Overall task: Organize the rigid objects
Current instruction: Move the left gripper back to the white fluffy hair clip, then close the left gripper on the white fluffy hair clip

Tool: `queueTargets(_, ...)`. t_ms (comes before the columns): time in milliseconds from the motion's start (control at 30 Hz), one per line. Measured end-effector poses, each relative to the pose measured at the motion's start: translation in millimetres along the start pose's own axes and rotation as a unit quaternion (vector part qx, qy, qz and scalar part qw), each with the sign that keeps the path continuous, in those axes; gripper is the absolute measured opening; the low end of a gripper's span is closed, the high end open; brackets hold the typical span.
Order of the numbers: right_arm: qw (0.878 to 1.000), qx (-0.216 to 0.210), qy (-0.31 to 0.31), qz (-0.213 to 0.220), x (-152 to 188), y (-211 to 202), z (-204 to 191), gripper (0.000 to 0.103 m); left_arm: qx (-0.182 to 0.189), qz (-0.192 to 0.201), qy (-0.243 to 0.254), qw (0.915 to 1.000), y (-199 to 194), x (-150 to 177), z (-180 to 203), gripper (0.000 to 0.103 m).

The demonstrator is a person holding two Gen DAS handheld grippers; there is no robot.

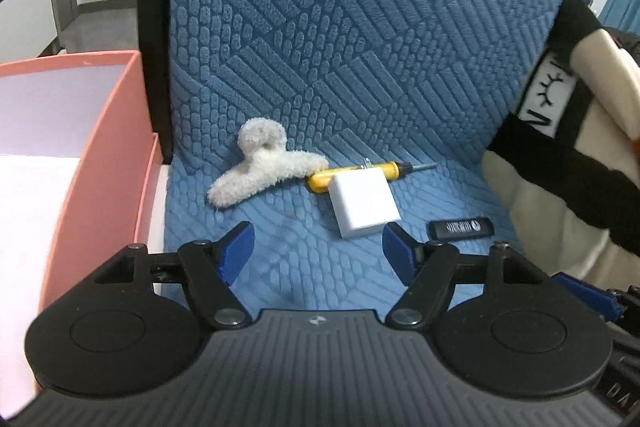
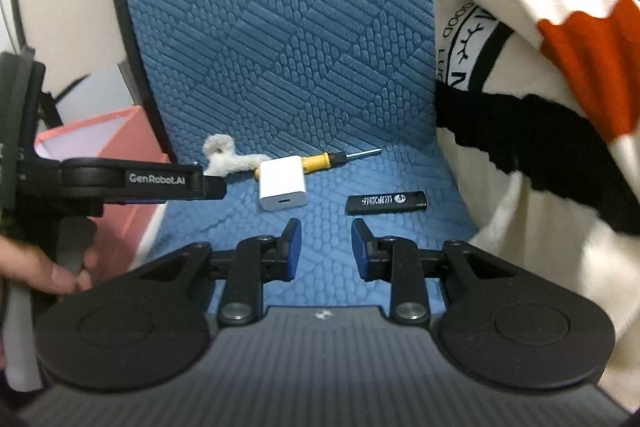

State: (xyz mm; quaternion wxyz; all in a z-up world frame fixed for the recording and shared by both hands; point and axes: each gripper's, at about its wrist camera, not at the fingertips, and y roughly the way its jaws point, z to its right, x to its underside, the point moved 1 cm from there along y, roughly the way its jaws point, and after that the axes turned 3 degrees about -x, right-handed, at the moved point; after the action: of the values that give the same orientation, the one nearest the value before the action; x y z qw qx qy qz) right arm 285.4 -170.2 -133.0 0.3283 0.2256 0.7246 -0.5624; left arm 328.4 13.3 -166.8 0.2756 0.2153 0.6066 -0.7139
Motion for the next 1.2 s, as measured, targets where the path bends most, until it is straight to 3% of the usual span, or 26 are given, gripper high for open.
queueTargets(167, 0.999, -0.023, -0.025, -0.018, -6, 28, -11, 0.032, -0.018, 0.002, 0.011, 0.9998, 21, -21, 2, 0.075)
queueTargets(267, 0.998, -0.027, -0.052, -0.02, -8, 44, -21, 0.037, -0.026, -0.001, 0.002, 0.9997, 34, -35, -3, 0.075)
queueTargets(533, 0.996, -0.04, -0.065, -0.046, -20, 88, -35, 0.039, -0.049, -0.021, -0.028, 0.9982, 63, -56, -15, 0.074)
queueTargets(700, 0.994, -0.041, -0.082, -0.051, -25, 110, -43, 0.056, -0.047, -0.024, -0.044, 0.9976, 75, -66, -23, 0.07)
queueTargets(1000, 0.991, -0.014, -0.102, -0.08, -29, 151, -50, 0.058, -0.047, -0.039, -0.051, 0.9968, 91, -73, -41, 0.056)
queueTargets(1200, 0.992, -0.009, -0.099, -0.081, -30, 168, -50, 0.057, -0.034, -0.045, -0.071, 0.9959, 94, -76, -54, 0.054)
